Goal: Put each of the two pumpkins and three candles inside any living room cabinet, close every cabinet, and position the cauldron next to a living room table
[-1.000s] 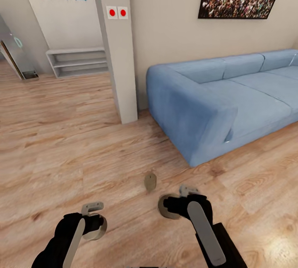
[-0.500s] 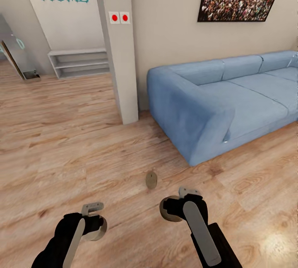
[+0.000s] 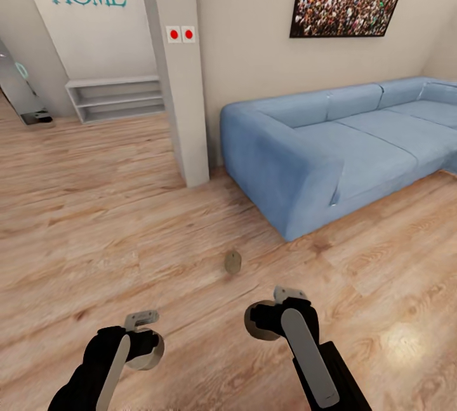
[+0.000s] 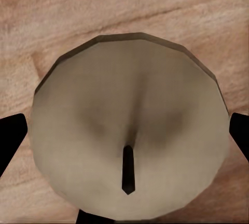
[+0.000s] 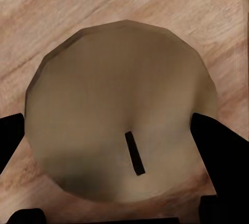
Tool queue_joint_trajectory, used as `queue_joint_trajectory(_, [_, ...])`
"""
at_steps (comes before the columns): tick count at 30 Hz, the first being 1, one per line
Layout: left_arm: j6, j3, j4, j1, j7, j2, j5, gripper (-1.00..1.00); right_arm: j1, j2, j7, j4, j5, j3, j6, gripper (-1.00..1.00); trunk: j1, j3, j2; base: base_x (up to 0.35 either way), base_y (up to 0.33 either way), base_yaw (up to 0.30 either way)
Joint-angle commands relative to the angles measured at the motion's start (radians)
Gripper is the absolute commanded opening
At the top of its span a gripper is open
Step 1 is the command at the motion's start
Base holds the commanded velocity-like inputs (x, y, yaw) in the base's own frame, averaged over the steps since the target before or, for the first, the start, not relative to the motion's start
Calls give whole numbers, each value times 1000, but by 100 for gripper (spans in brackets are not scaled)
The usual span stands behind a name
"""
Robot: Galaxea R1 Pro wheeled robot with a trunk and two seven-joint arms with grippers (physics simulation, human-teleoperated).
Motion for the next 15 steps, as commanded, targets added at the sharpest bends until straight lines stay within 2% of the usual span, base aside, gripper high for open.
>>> queue_joint_trajectory(1, [0,0,0,0,0,0,0,-100,0,0,0,0,-1,-1,0,-100,-4,3,7,-270,224,-275])
queue_joint_trajectory(5, [6,0,0,0,-19,1,0,-100,0,0,0,0,-1,-2,0,-100,-19,16,35,-269,225,-278])
queue_joint_trajectory(8, [42,1,0,0,-87,4,-3,-100,0,0,0,1,-2,-3,-8,-100,-31,27,56,-269,226,-280])
queue_joint_trajectory(11, [58,1,0,0,-137,43,-1,-100,0,0,0,3,-2,-3,-29,-100,-42,37,77,-259,219,-281])
queue_joint_trajectory(15, [61,3,1,0,-149,56,-1,-100,0,-3,-1,3,0,-6,-34,-100,-58,51,105,-188,145,-281])
